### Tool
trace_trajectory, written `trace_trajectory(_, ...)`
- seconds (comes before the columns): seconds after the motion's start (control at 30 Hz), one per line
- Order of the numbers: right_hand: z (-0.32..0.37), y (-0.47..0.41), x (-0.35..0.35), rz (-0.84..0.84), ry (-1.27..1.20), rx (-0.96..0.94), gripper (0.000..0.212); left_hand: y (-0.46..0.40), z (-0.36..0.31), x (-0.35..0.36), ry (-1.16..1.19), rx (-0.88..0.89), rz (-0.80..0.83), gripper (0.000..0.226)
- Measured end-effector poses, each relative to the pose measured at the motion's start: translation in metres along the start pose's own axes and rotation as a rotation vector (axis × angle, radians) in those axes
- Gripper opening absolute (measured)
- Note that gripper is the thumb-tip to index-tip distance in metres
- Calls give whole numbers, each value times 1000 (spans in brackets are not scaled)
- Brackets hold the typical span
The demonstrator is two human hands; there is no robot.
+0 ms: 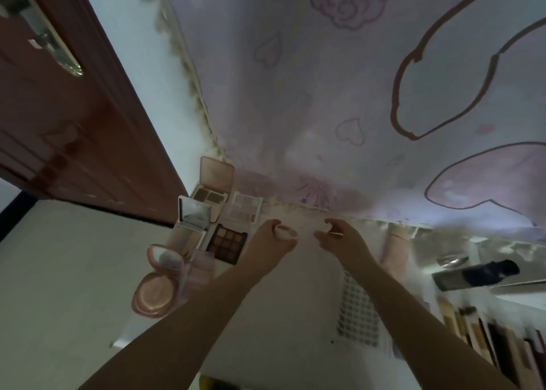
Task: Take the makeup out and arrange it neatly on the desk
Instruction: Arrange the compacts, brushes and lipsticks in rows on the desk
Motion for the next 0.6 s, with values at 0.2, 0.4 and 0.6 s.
trace_trajectory(0.2,-8,-53,26,-110,147,-179,34,-59,-8,19,-434,166,-234,36)
trace_trajectory(0.4,-31,-66,17,-36,640,-344,55,-71,2,25,-1156,200,-245,55)
trace_trajectory(0.6,-18,-73,30,7,816,-323,58,-81,0,13,-1270,188,-304,59)
Point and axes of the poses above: each hand's wrist, its own y-axis away from the middle knuckle, its own x-axis out of the palm, z = x × y, the point moved 1 cm from there along -y, towards the middle knuckle, and after that the axes turned 1 degree about z, right-handed, at the moved point
